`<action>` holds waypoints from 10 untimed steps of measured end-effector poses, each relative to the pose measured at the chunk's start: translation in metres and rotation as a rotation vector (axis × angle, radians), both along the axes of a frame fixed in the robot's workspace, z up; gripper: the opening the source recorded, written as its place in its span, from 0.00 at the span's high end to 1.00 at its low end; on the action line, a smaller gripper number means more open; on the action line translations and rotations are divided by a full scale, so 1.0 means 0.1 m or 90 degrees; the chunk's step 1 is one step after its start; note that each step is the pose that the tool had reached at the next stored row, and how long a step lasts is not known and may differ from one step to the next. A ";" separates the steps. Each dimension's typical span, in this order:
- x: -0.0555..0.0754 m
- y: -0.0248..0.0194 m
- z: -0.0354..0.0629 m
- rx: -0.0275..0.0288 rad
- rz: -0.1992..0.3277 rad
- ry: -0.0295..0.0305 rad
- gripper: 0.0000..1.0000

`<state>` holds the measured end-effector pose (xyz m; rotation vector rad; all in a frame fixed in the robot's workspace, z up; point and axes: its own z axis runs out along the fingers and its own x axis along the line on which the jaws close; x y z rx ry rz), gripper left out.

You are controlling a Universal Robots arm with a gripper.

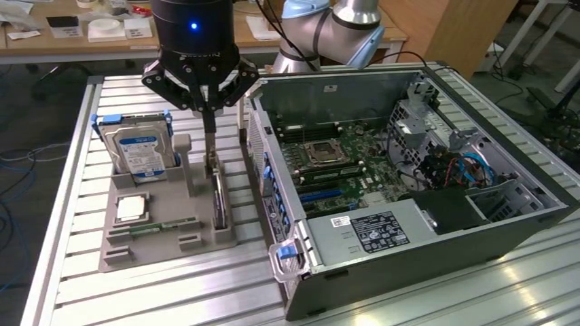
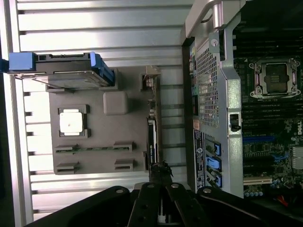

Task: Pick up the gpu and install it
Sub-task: 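Pick up the gpu and move the gpu toward the slot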

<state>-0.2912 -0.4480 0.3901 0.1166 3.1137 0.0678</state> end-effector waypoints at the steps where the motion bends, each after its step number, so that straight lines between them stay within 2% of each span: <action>1: 0.00 0.000 0.000 0.0000 0.000 0.0000 0.89; 4: 0.00 0.000 0.000 0.0000 0.000 0.0000 0.71; 5: 0.00 0.000 0.000 0.0000 0.000 0.0000 0.71; 8: 0.00 0.000 0.000 0.0000 0.000 0.0000 0.53; 10: 0.00 0.000 0.000 0.0000 0.000 0.0000 0.53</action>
